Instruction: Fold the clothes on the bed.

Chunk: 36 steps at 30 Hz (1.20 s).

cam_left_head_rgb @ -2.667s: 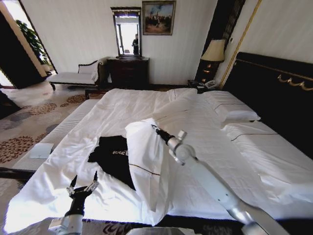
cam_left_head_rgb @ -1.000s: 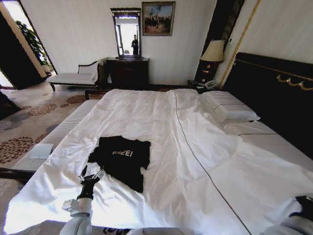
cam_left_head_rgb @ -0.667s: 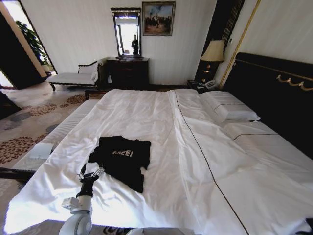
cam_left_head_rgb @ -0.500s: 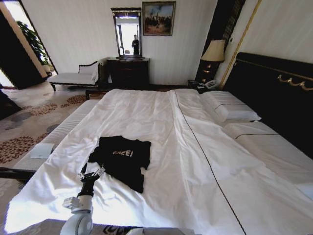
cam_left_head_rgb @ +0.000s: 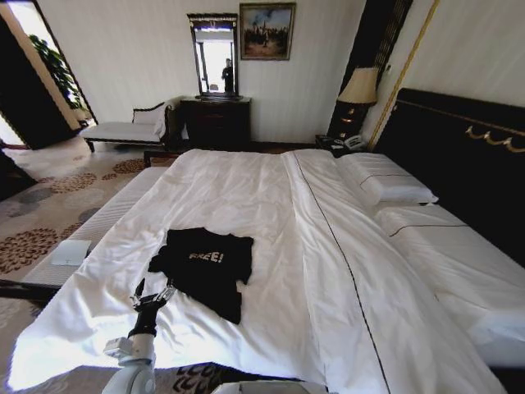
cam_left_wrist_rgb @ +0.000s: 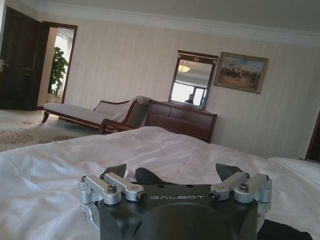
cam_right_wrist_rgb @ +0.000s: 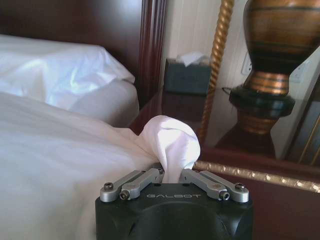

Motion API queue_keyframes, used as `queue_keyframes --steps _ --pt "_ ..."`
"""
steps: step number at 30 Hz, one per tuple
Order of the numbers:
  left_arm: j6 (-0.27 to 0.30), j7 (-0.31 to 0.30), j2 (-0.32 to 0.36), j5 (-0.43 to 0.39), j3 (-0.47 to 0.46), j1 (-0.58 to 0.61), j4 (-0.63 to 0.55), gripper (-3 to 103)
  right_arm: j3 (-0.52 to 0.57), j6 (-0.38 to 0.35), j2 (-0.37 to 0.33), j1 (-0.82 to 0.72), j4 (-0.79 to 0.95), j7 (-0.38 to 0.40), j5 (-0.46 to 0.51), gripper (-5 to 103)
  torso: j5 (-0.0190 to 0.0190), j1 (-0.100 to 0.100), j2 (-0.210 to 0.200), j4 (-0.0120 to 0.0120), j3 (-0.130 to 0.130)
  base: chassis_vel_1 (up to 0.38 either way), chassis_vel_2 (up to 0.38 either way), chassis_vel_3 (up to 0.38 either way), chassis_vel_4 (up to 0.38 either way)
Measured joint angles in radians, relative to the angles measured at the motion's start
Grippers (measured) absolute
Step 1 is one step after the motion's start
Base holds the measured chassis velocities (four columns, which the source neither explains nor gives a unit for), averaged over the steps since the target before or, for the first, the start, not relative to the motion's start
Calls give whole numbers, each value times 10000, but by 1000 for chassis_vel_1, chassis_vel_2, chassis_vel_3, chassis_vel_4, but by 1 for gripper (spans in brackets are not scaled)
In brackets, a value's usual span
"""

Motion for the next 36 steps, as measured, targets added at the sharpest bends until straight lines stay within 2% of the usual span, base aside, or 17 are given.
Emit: queue_keyframes --steps 7,9,11,14,15,16,17,19,21,22,25,26,29,30,32,35,36 --pt "-2 -43 -127 127 -37 150 -12 100 -111 320 -398 669 -1666 -177 -94 2 3 0 0 6 0 0 0 0 0" --pt "-3 -49 -196 218 -34 177 -44 100 -125 316 -444 691 -1650 -137 -87 1 3 0 0 -11 0 0 0 0 0" --pt "-3 -49 -220 253 -33 178 -46 100 -124 284 -449 608 -1480 -80 -59 7 6 0 0 -20 1 0 0 0 0" --pt "-3 -50 -285 345 -30 169 -23 100 -32 33 -452 93 -62 134 330 22 6 -2 1 -23 1 0 0 0 0" --pt "-3 -54 -305 357 -33 167 12 100 61 -171 -451 -145 746 254 1010 27 2 -2 1 -14 1 0 0 0 0" --pt "-3 -54 -305 357 -33 167 12 100 61 -171 -451 -145 746 254 1010 27 2 -2 1 -14 1 0 0 0 0" --pt "-3 -59 -315 366 -36 164 38 100 176 -424 -457 -325 1440 455 1839 27 0 -2 1 -8 1 0 0 0 0" --pt "-3 -67 -341 389 -43 150 100 100 506 -858 -462 -546 2669 872 2985 38 3 -1 1 -8 1 0 0 0 0" --pt "-3 -69 -347 396 -44 146 117 100 614 -938 -459 -590 2992 952 3124 38 1 -1 1 -7 2 0 0 0 0" --pt "-2 -71 -361 415 -46 139 159 100 851 -1056 -458 -687 3670 1046 3213 44 0 -1 0 -7 1 0 0 0 0" --pt "2 -79 -390 427 -52 125 227 100 1462 -1208 -513 -699 4667 974 2347 61 -3 -2 1 -6 1 0 0 0 0" --pt "2 -79 -390 427 -52 125 227 100 1462 -1208 -513 -699 4667 974 2347 61 -3 -2 1 -6 1 0 0 0 0" --pt "35 -90 -402 426 -64 157 214 100 1728 -1040 -739 -483 4730 421 1065 77 3 -1 1 -6 1 0 0 0 0" --pt "44 -92 -401 424 -81 177 180 100 1800 -950 -817 -395 4710 207 880 77 3 -1 1 -5 1 0 0 0 0" --pt "56 -100 -397 420 -109 198 142 100 1849 -874 -883 -324 4711 5 783 83 4 -1 0 -4 2 0 0 0 0" --pt "188 -148 -345 257 -179 348 -113 100 1698 -706 -1016 -194 5035 -801 809 97 2 -1 0 -5 1 0 0 0 0" --pt "188 -148 -345 257 -179 348 -113 100 1698 -706 -1016 -194 5035 -801 809 97 2 -1 0 -5 1 0 0 0 0"
